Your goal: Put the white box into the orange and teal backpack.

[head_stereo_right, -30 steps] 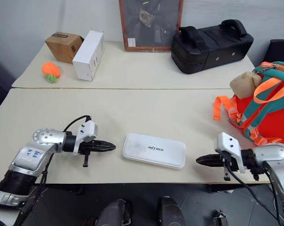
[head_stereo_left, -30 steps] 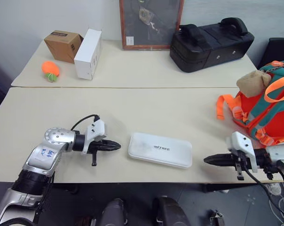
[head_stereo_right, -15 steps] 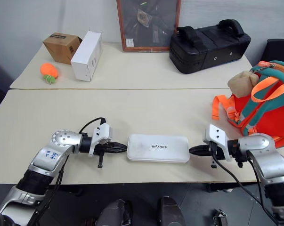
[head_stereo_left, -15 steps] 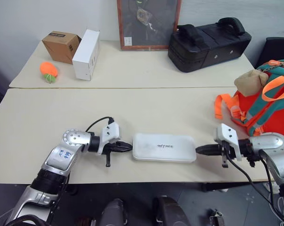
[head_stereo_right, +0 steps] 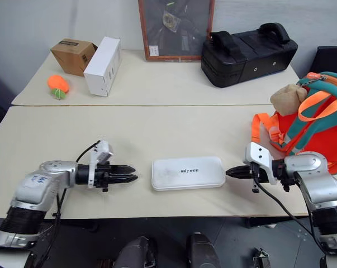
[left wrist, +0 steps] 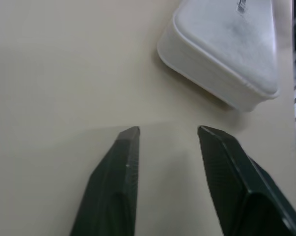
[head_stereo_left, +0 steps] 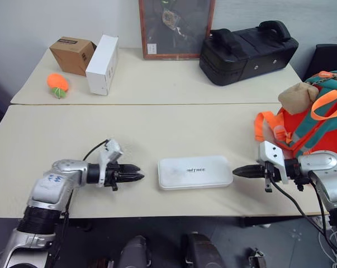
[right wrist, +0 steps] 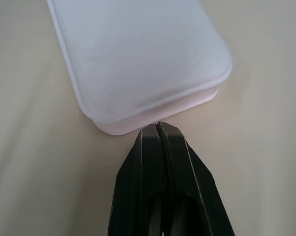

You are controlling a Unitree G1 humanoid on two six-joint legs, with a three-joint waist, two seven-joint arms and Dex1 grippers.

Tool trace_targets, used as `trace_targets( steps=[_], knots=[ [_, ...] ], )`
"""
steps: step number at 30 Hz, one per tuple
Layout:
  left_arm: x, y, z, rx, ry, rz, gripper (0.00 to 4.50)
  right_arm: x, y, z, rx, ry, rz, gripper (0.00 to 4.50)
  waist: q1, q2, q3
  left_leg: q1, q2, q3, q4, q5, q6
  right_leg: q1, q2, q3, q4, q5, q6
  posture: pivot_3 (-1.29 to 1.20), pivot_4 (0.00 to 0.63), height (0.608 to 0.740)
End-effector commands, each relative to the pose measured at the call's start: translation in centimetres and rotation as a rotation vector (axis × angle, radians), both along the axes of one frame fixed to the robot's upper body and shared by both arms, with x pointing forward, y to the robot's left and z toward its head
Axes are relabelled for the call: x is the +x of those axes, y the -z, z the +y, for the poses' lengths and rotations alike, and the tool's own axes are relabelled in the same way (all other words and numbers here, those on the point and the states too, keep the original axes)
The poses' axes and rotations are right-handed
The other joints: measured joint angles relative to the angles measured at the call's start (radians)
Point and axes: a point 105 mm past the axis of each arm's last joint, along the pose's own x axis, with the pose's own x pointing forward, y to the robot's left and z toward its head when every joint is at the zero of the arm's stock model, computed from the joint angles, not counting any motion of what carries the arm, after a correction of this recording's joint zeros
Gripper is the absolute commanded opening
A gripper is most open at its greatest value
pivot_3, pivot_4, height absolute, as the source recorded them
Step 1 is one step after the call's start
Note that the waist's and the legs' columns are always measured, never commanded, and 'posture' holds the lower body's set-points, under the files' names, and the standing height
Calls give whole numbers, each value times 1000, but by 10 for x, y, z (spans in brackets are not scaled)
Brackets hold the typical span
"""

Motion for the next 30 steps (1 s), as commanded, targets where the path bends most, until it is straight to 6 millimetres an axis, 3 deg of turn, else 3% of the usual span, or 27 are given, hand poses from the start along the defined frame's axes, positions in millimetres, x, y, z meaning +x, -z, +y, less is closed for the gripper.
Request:
trace_targets(
  steps=[1,5,6,11,18,24,27,30],
  knots=[
    [-11,-11,-4,-164,-31,211,3154,3,-3,2,-18,-20,-44,0,0,0,0,0,0,0,0,0,0,0,0,0,0,0,0,0,150,740],
    [-8,-3,-15,-220,-89,365,4427,3,3,1,-57,-37,-54,0,4,0,0,0,-1,-1,1,0,0,1,0,-1,1,0,0,0,150,740],
    [-6,-2,-17,-228,-102,388,4469,4,4,1,-66,-41,-58,0,5,0,0,0,-1,-2,2,0,0,1,-1,-2,1,0,0,0,150,740],
    [6,5,-48,-340,-109,539,4469,7,7,3,-75,-52,-70,0,8,0,0,1,-2,-3,3,0,0,3,-1,-2,1,0,0,0,150,740],
    [11,11,-98,-312,-14,575,4469,10,12,9,-82,-60,-88,0,18,0,0,4,-3,-4,3,0,-1,8,-1,-4,0,0,1,0,150,740],
    [27,4,-117,-314,4,507,4469,9,14,12,-73,-62,-93,0,27,0,0,7,-3,-6,4,0,-1,12,-1,-5,-2,0,1,0,150,740],
    [25,-4,-120,-340,47,504,4469,9,14,12,-68,-56,-96,0,24,0,0,7,-3,-6,4,0,-1,13,-1,-6,-2,0,1,0,150,740],
    [20,-7,-118,-347,83,501,3537,8,15,11,-63,-47,-98,0,24,0,0,7,-2,-6,3,0,-2,13,-1,-6,-3,0,1,0,150,740]
  ],
)
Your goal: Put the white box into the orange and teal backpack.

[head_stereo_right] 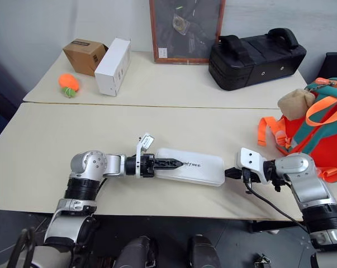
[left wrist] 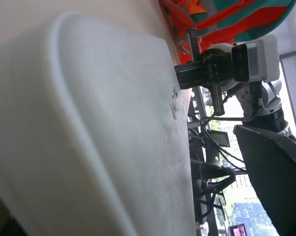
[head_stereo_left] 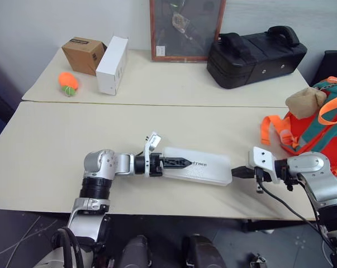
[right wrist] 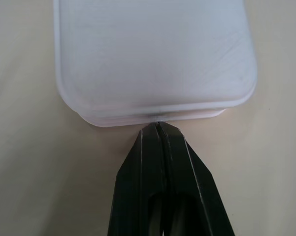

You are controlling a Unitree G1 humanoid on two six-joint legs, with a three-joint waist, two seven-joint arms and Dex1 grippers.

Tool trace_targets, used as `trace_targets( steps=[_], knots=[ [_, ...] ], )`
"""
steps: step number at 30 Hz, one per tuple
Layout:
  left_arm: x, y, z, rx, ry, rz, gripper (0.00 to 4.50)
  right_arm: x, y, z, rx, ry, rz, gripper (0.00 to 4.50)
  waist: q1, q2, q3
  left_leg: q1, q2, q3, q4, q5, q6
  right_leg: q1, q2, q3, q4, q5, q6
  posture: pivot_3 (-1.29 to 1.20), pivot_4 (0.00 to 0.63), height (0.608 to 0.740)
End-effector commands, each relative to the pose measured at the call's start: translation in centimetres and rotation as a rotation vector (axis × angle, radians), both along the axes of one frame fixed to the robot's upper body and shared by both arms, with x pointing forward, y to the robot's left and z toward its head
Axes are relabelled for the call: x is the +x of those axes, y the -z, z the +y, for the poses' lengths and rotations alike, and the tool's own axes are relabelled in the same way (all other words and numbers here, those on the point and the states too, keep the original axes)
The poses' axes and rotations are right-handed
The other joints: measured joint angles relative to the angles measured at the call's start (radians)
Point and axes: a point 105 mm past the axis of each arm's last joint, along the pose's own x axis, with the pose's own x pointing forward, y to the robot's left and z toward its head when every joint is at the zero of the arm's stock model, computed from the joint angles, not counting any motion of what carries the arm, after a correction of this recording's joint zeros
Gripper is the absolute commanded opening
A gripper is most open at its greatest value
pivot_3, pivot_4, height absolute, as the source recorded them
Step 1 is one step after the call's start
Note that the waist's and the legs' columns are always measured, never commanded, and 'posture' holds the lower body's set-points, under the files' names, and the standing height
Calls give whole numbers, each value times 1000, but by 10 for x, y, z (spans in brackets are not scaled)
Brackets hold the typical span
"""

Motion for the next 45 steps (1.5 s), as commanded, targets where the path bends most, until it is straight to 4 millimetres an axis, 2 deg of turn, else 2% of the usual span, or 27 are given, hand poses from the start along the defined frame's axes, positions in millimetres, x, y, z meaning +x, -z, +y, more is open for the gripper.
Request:
trace_targets(
  steps=[1,5,7,8,11,14,16,19,21,23,27,30,34,38,42,45],
  knots=[
    [-7,-4,-1,-32,50,-8,3253,-2,-1,2,15,1,-16,0,-1,0,0,0,0,0,0,0,0,0,0,0,0,0,0,0,150,740],
    [-6,-8,5,-50,42,-10,1961,-3,1,4,42,22,-15,0,-1,0,0,0,0,0,-1,0,0,0,0,0,0,0,0,0,150,740],
    [-4,-18,10,-97,26,-44,1435,-4,-1,5,74,47,-18,0,-2,0,0,0,0,0,0,0,0,0,0,0,0,0,0,0,150,740],
    [-3,-23,13,-118,13,-70,1302,-4,-3,5,93,66,-23,0,-4,0,0,0,0,0,0,0,0,0,0,0,0,0,0,0,150,740],
    [-2,-40,25,-171,-17,-160,1269,-4,-14,-2,162,175,-60,0,-7,0,0,-1,1,0,-2,0,-1,-2,0,0,0,0,0,0,150,740],
    [-9,-58,40,-189,-30,-258,1269,0,-33,-25,290,423,-128,0,-7,0,0,-4,1,-1,-2,1,-2,-5,0,0,0,0,0,0,150,740],
    [-14,-72,52,-203,-49,-316,1269,-12,-46,-44,407,578,-128,0,-4,0,0,-5,1,-1,-3,1,-2,-6,0,0,0,0,0,0,150,740],
    [-31,-80,61,-150,-35,-427,1269,-31,-56,-76,581,806,-120,545,1,0,0,-6,1,-1,-4,1,-2,-8,0,0,0,0,0,0,150,740],
    [-39,-87,65,-155,-50,-468,1269,-43,-55,-96,620,955,-135,1192,2,0,0,-5,1,-1,-5,1,-2,-6,0,1,-1,0,-1,0,150,740],
    [-45,-95,71,-165,-75,-502,1269,-59,-62,-109,651,1030,-168,1908,3,0,0,-6,0,-1,-5,0,-1,-6,-1,1,-2,0,0,0,150,740],
    [-42,-112,80,-182,-141,-556,1269,-83,-79,-131,704,1120,-200,3343,0,0,0,-5,0,-1,-5,0,-1,-6,0,1,-2,0,0,0,150,740],
    [-35,-122,85,-210,-198,-572,1269,-88,-84,-143,686,1154,-216,4392,-5,0,0,-5,0,-1,-5,0,-1,-5,1,1,-2,0,0,0,150,740],
    [-30,-126,84,-222,-232,-574,1269,-62,-98,-146,734,1158,-283,4454,-23,0,0,-4,0,0,-5,0,-1,-5,1,2,-3,-1,1,0,150,740],
    [-27,-122,81,-197,-226,-546,1269,-27,-95,-141,762,1170,-283,4454,-26,-1,0,-5,0,1,-7,1,-2,-8,2,3,-2,-1,1,0,150,740],
    [-23,-119,81,-185,-238,-540,1269,6,-100,-123,842,1131,-285,4454,-23,-1,1,-8,0,2,-7,2,-4,-12,3,4,0,-1,1,0,150,740],
    [-21,-119,84,-187,-243,-538,1269,23,-104,-109,871,1091,-307,4454,-23,0,1,-9,1,2,-6,2,-4,-13,3,5,0,-1,1,0,150,740]
  ],
)
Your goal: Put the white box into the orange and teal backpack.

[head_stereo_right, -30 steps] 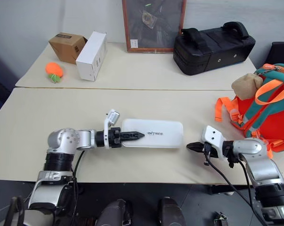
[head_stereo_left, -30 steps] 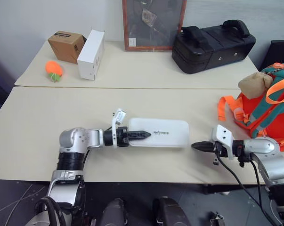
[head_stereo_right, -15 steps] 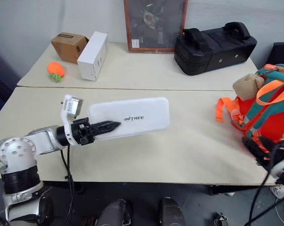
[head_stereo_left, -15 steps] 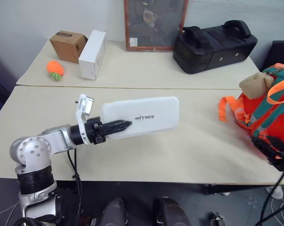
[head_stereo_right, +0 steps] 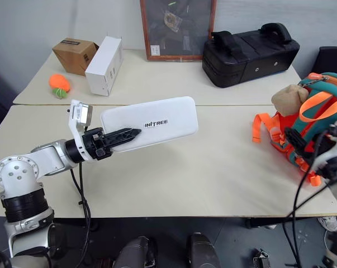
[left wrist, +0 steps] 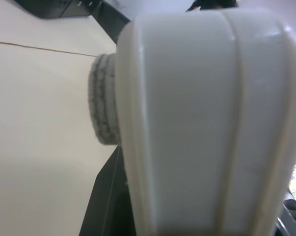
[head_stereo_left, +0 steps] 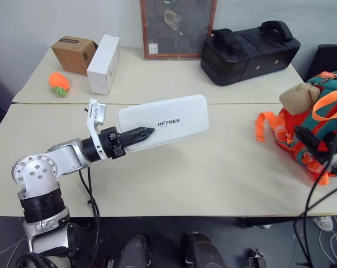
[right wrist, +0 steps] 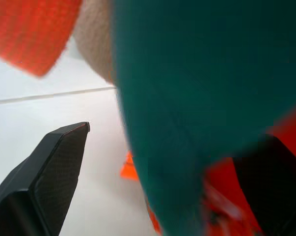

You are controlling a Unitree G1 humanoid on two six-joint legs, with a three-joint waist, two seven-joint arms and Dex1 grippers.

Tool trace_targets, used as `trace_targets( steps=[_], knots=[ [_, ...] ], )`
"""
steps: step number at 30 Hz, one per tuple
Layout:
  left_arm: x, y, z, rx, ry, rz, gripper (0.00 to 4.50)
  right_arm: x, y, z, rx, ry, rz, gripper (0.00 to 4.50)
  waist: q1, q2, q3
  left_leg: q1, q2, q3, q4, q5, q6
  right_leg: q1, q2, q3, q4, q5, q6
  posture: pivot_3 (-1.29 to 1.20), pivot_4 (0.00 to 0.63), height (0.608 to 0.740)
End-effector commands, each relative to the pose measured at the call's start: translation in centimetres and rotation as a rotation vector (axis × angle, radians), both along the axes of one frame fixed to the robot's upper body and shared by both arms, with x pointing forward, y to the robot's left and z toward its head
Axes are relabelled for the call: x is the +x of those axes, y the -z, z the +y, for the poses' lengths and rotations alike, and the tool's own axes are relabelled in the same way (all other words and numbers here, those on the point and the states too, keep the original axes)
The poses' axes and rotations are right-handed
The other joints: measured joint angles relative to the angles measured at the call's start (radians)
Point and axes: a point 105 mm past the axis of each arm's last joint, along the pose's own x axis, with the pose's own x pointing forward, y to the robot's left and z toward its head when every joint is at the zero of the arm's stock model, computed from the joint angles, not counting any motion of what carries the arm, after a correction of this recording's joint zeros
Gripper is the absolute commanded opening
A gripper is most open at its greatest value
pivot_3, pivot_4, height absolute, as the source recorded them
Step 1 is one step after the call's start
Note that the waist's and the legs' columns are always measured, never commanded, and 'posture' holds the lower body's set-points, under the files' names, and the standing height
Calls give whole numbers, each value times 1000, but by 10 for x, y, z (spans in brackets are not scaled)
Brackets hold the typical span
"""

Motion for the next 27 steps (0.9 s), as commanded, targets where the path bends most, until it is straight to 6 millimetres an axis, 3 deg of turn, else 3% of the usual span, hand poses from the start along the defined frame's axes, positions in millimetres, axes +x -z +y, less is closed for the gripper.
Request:
trace_targets(
  steps=[1,4,15,18,23,27],
  knots=[
    [-1,-14,3,-27,4,-64,1269,11,-14,5,-11,14,-80,4454,0,0,0,0,0,0,0,0,0,0,0,0,0,0,0,0,150,740],
    [2,-13,5,-11,-12,-70,1269,22,-13,4,-18,42,-103,3884,0,0,0,0,0,1,0,0,0,0,-1,0,0,0,0,0,150,740],
    [11,-23,9,1,-66,-107,1269,21,-21,15,-30,-52,-182,61,-3,0,0,0,0,1,0,0,0,0,0,0,0,0,0,0,150,740],
    [16,-29,14,1,-105,-129,1269,12,-35,46,-41,-273,-220,23,-4,0,0,0,1,1,0,0,0,0,0,0,0,0,0,0,150,740],
    [30,-46,29,31,-195,-207,1269,-27,-56,116,-89,-832,-154,23,-3,2,1,0,2,2,-1,0,0,-1,1,1,0,0,0,0,150,740],
    [38,-69,37,50,-240,-314,1269,-50,-71,142,-124,-1108,-100,23,-5,0,3,1,2,2,-1,0,0,-1,1,1,-1,0,0,0,150,740]
  ],
)
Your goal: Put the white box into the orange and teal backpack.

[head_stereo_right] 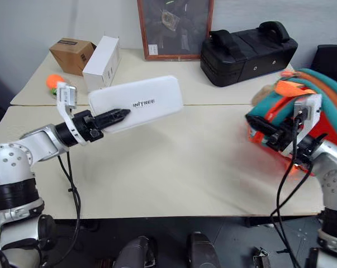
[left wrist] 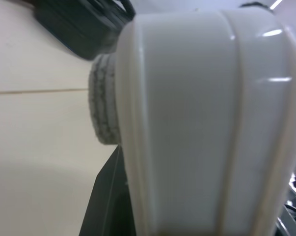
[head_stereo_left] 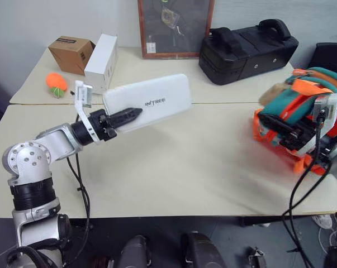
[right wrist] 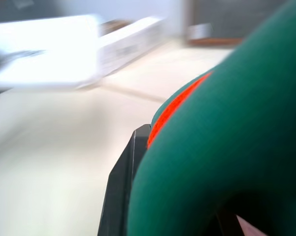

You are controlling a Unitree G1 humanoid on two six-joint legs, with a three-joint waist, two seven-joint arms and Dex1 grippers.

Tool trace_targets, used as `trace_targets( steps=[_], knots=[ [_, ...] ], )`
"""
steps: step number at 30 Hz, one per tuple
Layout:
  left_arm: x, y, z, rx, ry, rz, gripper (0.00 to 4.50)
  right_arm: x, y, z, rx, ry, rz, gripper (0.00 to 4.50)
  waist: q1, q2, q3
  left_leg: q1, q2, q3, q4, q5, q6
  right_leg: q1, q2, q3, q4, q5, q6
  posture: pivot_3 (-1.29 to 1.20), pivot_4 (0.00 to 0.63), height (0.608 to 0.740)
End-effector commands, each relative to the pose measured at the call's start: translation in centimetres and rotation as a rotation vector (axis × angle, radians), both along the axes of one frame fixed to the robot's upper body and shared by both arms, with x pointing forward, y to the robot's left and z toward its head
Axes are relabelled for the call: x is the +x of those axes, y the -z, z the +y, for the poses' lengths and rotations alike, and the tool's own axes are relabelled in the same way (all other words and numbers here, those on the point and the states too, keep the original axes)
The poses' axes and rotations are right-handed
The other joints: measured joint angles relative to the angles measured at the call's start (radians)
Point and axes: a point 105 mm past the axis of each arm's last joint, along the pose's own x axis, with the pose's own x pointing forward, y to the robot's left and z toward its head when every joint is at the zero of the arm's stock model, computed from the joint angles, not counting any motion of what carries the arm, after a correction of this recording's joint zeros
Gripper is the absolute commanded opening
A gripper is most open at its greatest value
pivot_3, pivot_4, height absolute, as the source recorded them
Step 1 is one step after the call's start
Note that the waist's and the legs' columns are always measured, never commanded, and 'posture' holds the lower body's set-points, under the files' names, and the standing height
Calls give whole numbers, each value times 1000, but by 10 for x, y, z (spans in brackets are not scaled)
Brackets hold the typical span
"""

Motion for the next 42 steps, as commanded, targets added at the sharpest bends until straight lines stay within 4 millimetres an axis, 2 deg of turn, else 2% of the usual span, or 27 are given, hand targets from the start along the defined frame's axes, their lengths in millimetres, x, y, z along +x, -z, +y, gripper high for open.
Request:
trace_targets(
  steps=[1,6,11,14,21,23,27,30,35,37,40,42],
  knots=[
    [-2,-36,3,5,2,-167,1269,-27,-23,28,-23,-274,-30,23,2,-1,1,0,0,0,0,0,0,0,0,0,0,0,0,0,150,740],
    [-23,-72,-5,20,116,-337,1269,-52,-41,45,-47,-534,17,23,5,-2,1,-3,0,-1,0,-1,1,-1,-1,-1,-2,0,0,0,150,740],
    [-37,-83,-10,52,198,-399,1269,-73,-48,47,-37,-679,80,23,6,-2,1,-8,-1,-2,1,-2,3,-4,-3,-3,-4,0,0,0,150,740],
    [-40,-76,-17,100,232,-405,1269,-78,-49,48,-39,-720,86,23,6,-2,1,-10,-1,-3,2,-3,4,-5,-3,-4,-4,0,0,0,150,740],
    [-34,-43,-39,234,302,-410,1269,-72,-39,45,-46,-702,115,23,6,-2,1,-11,-1,-3,3,-3,5,-5,-3,-4,-4,0,0,0,150,740],
    [-30,-34,-46,284,336,-418,1269,-71,-36,42,-50,-692,124,23,8,-2,1,-11,-1,-4,3,-2,4,-5,-3,-4,-4,0,0,0,150,740],
    [-9,-13,-51,434,338,-463,1269,-72,-30,40,-58,-691,140,23,10,-2,1,-11,-2,-3,4,-2,5,-5,-3,-4,-4,0,0,0,150,740],
    [-1,-13,-61,468,410,-494,1269,-73,-25,39,-66,-690,151,23,15,-3,2,-11,-2,-3,5,-2,6,-5,-4,-4,-3,0,0,0,150,740],
    [0,-19,-89,570,625,-578,1269,-72,-15,36,-92,-676,162,23,36,-3,2,-13,-3,-4,7,-3,8,-5,-4,-5,-3,1,1,0,150,740],
    [1,-22,-106,584,696,-603,1269,-71,-12,38,-95,-678,160,23,36,-3,2,-13,-4,-3,8,-4,9,-5,-5,-5,-4,1,1,0,150,740],
    [4,-20,-121,605,750,-620,1269,-70,-7,41,-98,-675,157,23,34,-3,2,-14,-4,-3,9,-4,10,-5,-5,-5,-4,1,2,0,150,740],
    [12,-17,-144,604,758,-640,1269,-68,0,45,-111,-663,151,23,32,-3,2,-15,-4,-4,9,-4,10,-5,-4,-5,-4,1,2,0,150,740]
  ],
)
